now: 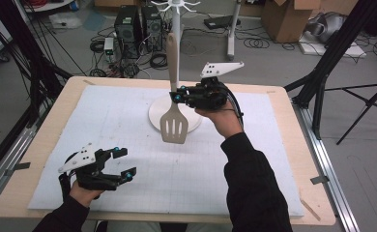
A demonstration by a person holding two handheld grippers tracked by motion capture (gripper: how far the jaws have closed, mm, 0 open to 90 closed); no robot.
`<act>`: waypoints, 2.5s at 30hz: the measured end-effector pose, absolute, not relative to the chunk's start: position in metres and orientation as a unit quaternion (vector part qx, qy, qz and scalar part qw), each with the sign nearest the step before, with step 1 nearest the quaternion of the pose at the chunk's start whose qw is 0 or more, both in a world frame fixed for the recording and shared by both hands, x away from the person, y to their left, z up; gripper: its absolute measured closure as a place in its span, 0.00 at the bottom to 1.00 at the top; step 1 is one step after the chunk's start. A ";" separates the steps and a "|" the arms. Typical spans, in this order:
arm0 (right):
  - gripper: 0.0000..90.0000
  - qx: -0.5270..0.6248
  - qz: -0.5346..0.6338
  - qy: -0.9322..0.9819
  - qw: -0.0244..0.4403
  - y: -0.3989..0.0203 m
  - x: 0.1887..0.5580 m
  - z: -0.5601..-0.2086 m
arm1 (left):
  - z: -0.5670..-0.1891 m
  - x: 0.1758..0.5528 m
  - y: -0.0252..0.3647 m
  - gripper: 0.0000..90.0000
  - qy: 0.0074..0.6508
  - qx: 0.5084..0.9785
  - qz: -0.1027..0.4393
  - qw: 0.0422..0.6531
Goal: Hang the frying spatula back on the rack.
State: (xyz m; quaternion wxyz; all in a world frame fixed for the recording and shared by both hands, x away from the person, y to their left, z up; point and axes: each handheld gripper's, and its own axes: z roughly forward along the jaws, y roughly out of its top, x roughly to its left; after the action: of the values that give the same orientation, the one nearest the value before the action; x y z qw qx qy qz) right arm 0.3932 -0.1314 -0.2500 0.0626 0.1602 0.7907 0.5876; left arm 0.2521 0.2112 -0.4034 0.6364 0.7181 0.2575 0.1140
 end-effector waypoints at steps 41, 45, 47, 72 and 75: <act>0.88 0.240 0.571 0.783 0.066 -0.091 0.444 -0.226 | -0.403 0.253 0.220 0.26 0.260 0.707 0.112 0.648; 0.88 0.246 0.569 0.781 0.066 -0.094 0.445 -0.226 | -0.402 0.253 0.221 0.26 0.261 0.704 0.112 0.651; 0.88 0.250 0.569 0.781 0.069 -0.095 0.446 -0.227 | -0.402 0.253 0.221 0.26 0.261 0.704 0.112 0.651; 0.76 0.277 0.582 0.756 0.113 -0.118 0.450 -0.245 | -0.402 0.252 0.223 0.26 0.266 0.702 0.114 0.651; 0.67 0.280 0.580 0.756 0.119 -0.123 0.445 -0.249 | -0.402 0.252 0.224 0.26 0.267 0.700 0.115 0.653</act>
State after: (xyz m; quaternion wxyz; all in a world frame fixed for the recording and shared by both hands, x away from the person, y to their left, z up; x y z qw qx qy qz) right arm 0.4449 -0.1233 -0.2489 0.1190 0.2796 0.7562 0.5795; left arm 0.2525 0.2241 -0.4017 0.6529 0.6996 0.2666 0.1152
